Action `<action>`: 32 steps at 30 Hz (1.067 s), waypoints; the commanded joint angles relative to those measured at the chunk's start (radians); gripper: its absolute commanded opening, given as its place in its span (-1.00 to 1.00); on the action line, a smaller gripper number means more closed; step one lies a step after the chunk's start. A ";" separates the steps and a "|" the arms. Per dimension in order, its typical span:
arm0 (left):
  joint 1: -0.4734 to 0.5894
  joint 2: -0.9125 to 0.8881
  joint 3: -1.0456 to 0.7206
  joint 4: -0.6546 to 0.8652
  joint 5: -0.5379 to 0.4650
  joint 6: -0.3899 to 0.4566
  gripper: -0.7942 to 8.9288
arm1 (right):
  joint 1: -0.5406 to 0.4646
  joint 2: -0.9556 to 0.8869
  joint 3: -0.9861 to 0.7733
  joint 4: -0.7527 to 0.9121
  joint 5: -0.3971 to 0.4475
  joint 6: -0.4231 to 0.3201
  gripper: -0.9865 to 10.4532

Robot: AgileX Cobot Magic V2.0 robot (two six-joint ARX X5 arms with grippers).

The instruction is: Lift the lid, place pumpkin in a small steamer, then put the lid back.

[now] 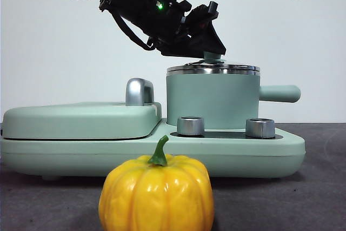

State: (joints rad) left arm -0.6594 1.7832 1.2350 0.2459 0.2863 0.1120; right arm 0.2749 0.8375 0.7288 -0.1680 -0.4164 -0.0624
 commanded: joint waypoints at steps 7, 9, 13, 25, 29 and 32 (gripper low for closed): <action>-0.010 0.022 0.021 0.008 -0.002 0.007 -0.82 | 0.005 0.004 0.019 0.002 -0.002 0.011 -0.24; -0.011 0.022 0.021 0.010 -0.002 0.008 -0.82 | 0.005 0.004 0.019 0.003 -0.002 0.011 -0.24; -0.011 0.016 0.022 0.024 -0.002 0.007 -0.82 | 0.005 0.004 0.019 0.003 -0.002 0.011 -0.24; -0.002 -0.083 0.023 0.005 -0.002 0.006 -0.82 | 0.005 0.004 0.019 0.002 -0.002 0.010 -0.24; 0.002 -0.125 0.023 -0.009 -0.002 0.006 -0.82 | 0.005 0.004 0.019 0.002 -0.002 0.010 -0.24; 0.009 -0.163 0.023 -0.058 -0.002 0.006 -0.82 | 0.005 0.004 0.019 0.002 -0.002 0.010 -0.24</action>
State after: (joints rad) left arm -0.6487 1.6287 1.2350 0.1783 0.2852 0.1154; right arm 0.2749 0.8375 0.7288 -0.1719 -0.4168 -0.0624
